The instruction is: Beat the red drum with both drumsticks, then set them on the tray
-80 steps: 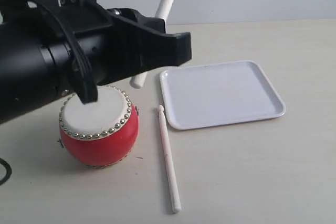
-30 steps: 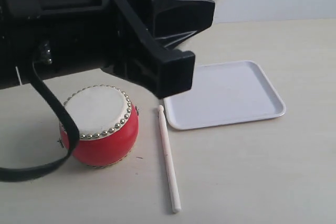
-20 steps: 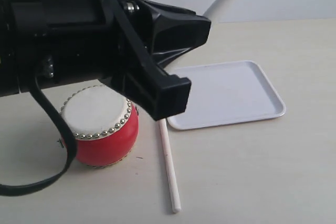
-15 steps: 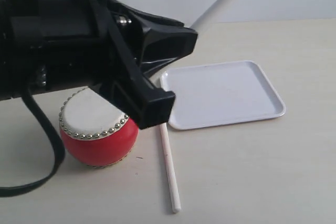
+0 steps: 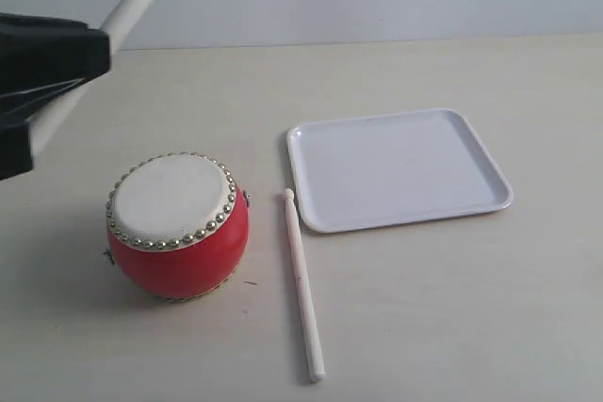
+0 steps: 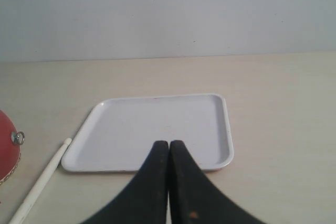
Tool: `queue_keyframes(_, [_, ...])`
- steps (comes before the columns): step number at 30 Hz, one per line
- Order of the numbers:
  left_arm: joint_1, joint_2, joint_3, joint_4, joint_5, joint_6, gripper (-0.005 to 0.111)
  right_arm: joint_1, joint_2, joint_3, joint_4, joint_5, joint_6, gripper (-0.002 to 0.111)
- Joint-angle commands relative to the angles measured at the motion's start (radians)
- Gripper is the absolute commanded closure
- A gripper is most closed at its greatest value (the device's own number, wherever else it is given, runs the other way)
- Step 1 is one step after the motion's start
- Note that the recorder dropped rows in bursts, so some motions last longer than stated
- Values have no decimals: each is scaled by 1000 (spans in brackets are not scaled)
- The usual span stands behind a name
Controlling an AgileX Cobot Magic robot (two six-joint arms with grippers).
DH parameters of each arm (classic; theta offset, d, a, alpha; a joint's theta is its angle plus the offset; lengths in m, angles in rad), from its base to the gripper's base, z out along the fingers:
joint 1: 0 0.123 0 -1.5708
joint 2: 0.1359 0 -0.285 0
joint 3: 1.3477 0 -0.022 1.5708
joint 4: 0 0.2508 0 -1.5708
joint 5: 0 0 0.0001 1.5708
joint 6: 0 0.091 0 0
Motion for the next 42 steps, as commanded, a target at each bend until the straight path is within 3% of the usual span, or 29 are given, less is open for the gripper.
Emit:
queue_keyframes(1, [36,-116,44,-1,105,-2,107,-6,-6,4,-2,-6,-2,108])
queue_keyframes(14, [51,-205,210,-2,110,-87,107,-6,-6,4,-2,-6,-2,108])
queue_keyframes(34, [51,-205,212,-2,102,-82,107,-6,-6,4,-6,-7,-2,108])
queue_keyframes(42, [51,-205,212,-2,102,-82,107,-6,-6,4,-24,-214,17,108])
